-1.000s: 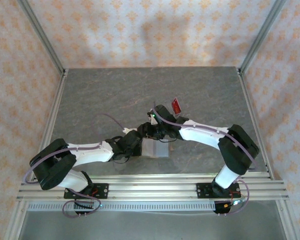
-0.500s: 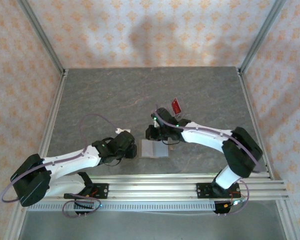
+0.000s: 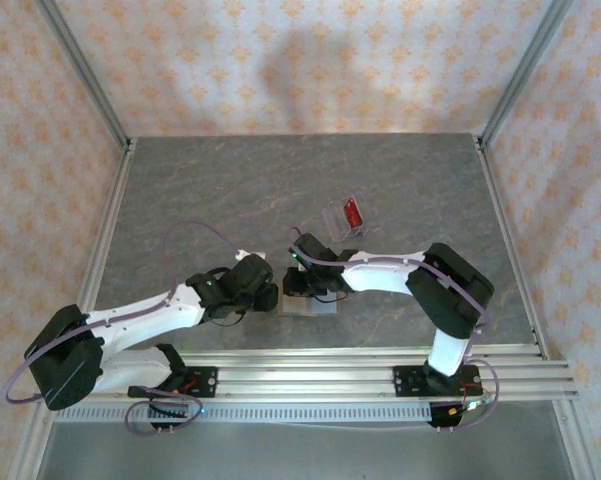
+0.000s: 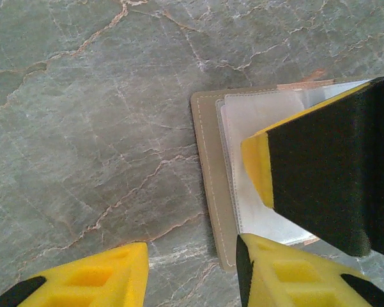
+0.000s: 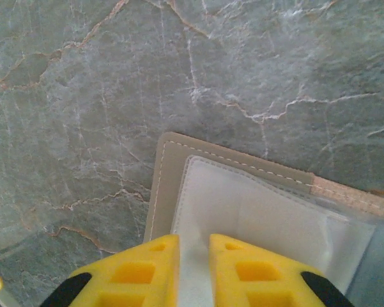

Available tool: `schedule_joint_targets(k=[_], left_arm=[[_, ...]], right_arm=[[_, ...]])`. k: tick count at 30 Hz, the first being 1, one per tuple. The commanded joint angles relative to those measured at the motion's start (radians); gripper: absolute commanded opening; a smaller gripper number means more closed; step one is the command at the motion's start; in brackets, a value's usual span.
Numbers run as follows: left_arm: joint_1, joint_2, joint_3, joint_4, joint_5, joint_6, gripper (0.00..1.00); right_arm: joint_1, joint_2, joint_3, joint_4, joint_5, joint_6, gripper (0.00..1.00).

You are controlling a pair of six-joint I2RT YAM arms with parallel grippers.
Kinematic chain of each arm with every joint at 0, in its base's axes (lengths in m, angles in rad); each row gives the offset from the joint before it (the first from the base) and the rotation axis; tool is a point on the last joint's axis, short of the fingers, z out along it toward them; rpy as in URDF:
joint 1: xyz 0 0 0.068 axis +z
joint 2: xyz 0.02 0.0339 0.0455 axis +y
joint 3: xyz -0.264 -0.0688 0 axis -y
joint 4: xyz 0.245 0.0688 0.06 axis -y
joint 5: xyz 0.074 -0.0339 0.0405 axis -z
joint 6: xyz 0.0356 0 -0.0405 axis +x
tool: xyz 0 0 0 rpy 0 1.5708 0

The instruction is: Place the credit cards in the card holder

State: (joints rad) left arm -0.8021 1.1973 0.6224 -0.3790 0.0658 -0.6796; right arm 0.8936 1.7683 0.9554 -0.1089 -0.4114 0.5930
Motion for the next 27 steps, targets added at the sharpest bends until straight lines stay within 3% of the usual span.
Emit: schedule_joint_targets(k=[1,6,11,17,22,27], left_arm=[[0.013,0.01,0.038,-0.026,-0.003,0.022,0.41],[0.02,0.035,0.049,-0.012,0.016,0.041,0.42],[0.02,0.094,0.064,0.03,0.045,0.05,0.42],[0.018,0.158,0.076,0.075,0.063,0.058,0.42],[0.02,0.211,0.097,0.094,0.078,0.073,0.42],[0.02,0.255,0.118,0.103,0.088,0.096,0.42]], right_arm=[[-0.01,-0.007,0.007,-0.02,0.028,-0.02,0.23],[-0.073,-0.145,0.078,-0.168,0.084,-0.084,0.29],[-0.228,-0.172,0.23,-0.393,0.196,-0.174,0.24],[-0.337,-0.06,0.457,-0.585,0.453,-0.293,0.25],[-0.37,0.072,0.608,-0.682,0.543,-0.342,0.22],[-0.397,0.097,0.609,-0.701,0.537,-0.366,0.23]])
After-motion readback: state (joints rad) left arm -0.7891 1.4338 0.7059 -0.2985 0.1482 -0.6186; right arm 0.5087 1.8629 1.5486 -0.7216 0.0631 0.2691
